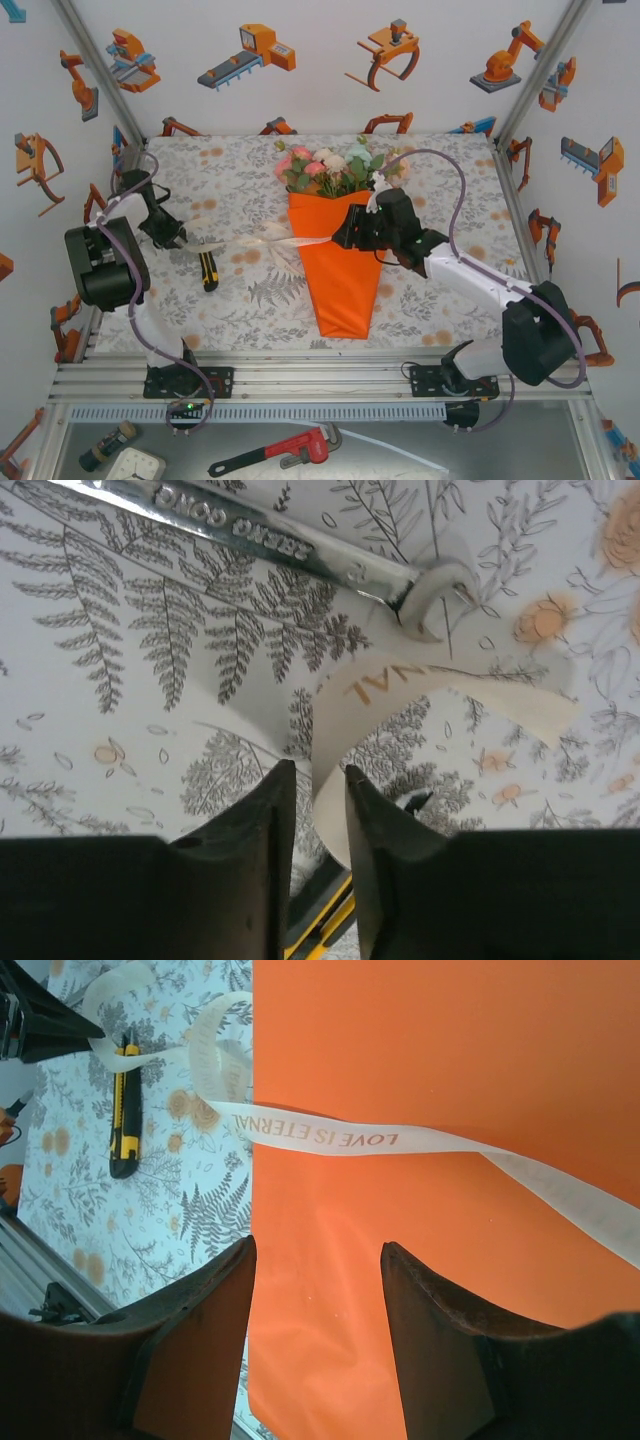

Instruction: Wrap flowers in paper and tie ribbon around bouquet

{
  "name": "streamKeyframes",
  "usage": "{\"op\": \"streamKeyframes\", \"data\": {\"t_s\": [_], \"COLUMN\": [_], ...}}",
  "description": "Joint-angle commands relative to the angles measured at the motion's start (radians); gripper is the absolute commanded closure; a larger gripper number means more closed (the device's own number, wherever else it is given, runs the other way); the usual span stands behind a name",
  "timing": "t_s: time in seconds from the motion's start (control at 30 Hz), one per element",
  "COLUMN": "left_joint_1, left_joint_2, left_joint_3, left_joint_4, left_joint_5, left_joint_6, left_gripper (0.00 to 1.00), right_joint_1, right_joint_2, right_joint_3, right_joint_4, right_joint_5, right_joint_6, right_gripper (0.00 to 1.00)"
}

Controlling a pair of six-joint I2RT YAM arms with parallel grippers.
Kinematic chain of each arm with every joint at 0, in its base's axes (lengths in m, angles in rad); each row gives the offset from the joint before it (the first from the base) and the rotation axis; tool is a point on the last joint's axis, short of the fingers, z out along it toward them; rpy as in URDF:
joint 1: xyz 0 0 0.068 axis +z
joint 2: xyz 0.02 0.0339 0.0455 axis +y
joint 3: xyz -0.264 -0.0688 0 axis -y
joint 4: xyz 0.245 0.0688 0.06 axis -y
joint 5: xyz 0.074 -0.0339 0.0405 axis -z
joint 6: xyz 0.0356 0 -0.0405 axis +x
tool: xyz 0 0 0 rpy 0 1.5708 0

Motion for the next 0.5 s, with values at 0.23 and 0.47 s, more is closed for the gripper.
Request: {"op": "streamKeyframes", "data": {"t_s": [0.23, 0.47], "left_joint_1": [-0.112, -0.418], "left_joint_2": [-0.451, -0.703], "left_joint_3": [-0.005, 0.053], "left_joint_4": [-0.128, -0.273], "left_joint_5": [0.018, -0.084], "left_joint_6": [0.025, -0.007], "left_gripper": [1.00, 1.00], "right_joint_1": [0.005, 0.004], "right_joint_2": [-0.069, -0.087], "right_joint_3": [-0.016, 0.000], "right_joint_4": [0.013, -0.046], "right_joint_5": [0.063, 0.145], "right_joint_6": [-0.036, -0.013], "right_gripper": [0.49, 0.48]}}
